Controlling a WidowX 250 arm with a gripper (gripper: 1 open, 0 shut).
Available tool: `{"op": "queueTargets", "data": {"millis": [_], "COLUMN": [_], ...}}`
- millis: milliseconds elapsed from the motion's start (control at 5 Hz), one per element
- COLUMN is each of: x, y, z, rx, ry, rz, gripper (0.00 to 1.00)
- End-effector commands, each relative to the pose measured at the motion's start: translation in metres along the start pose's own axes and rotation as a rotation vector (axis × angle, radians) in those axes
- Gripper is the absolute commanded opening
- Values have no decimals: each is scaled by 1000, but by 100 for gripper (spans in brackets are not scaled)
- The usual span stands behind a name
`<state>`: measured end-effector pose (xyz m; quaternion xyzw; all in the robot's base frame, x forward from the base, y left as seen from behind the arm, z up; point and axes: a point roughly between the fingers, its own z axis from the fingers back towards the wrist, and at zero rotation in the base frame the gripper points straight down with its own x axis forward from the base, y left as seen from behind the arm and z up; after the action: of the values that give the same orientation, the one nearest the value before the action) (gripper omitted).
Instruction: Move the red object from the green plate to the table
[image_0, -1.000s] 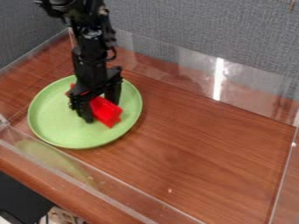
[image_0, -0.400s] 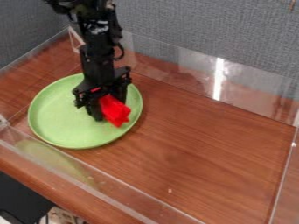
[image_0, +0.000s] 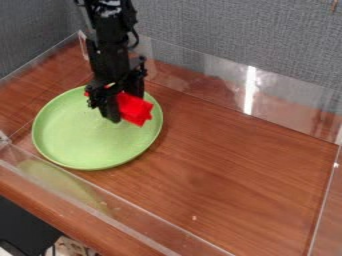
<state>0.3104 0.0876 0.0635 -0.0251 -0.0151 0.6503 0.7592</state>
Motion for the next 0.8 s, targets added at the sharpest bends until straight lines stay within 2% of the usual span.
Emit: {"op": "queueTargets", "data": {"millis": [0,200,600], "x": [19,29,-65], "y": [-8,-7,-36], "z": [40,59,54], "rx": [-85,-95,-114], "ry": [-37,-32,11], "rz": [-1,-40,-294], "gripper": [0,0,0]}}
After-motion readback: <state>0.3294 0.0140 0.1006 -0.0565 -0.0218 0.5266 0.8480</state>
